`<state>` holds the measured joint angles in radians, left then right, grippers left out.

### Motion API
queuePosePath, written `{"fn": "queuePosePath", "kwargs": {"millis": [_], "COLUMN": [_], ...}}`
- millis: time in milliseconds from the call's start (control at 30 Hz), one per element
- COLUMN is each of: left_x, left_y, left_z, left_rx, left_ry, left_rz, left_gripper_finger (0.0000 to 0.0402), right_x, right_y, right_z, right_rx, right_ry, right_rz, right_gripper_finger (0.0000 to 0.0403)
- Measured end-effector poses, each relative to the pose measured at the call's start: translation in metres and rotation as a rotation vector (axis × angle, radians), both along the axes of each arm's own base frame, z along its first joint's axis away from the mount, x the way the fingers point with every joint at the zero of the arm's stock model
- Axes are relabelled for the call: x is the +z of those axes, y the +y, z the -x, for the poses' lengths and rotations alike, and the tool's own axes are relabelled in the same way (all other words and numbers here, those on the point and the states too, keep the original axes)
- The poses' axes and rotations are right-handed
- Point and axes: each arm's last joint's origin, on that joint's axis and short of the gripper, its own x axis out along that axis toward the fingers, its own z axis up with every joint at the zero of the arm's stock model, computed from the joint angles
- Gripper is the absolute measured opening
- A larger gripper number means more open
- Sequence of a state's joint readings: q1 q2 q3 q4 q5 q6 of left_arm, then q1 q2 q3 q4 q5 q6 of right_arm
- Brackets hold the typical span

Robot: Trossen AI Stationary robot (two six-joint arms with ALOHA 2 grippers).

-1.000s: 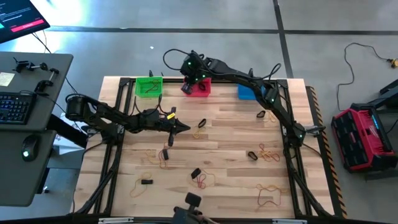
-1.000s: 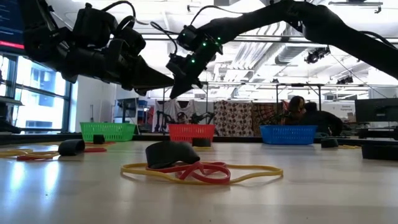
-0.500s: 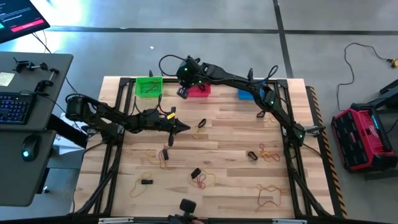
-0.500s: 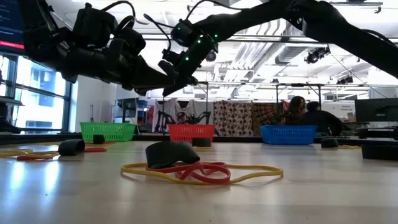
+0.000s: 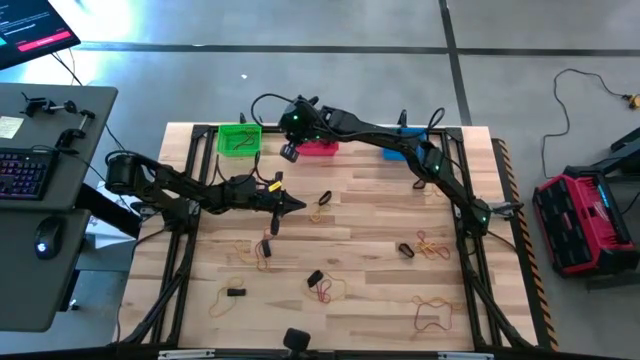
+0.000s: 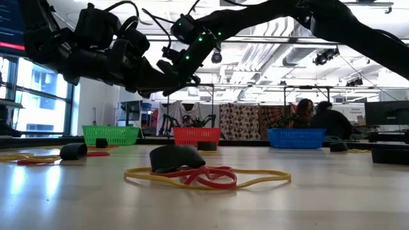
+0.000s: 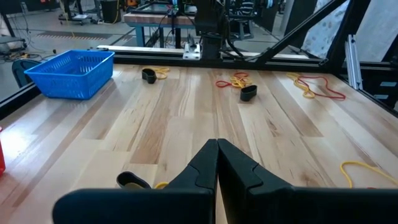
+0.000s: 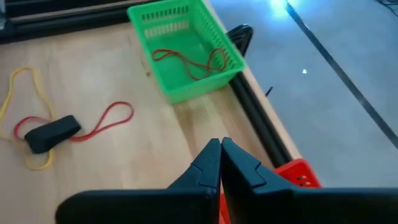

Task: Sort rubber bands into baskets
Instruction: Put the yellow rubber band into the blue bin

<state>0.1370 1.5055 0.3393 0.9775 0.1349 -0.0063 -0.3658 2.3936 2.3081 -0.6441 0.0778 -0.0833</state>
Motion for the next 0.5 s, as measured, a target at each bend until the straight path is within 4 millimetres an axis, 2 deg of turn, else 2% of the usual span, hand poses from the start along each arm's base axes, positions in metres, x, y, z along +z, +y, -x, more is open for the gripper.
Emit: {"fn": "queuePosePath", "kwargs": {"millis": [267, 500], "left_x": [0.000, -0.001], "left_y": [0.000, 0.000], "left_z": [0.000, 0.000], "left_rx": [0.000, -0.001], "left_ry": [0.003, 0.008], "left_rz": [-0.003, -0.002], "left_gripper_finger": [0.0000, 0.0000], "right_x": [-0.010, -0.004], "right_y": [0.006, 0.021], "right_z": [0.010, 0.024], "right_rx": [0.041, 0.093], "right_ry": [0.151, 0.306], "right_rz": [-0.056, -0.068], "right_gripper_finger": [0.0000, 0.0000]}}
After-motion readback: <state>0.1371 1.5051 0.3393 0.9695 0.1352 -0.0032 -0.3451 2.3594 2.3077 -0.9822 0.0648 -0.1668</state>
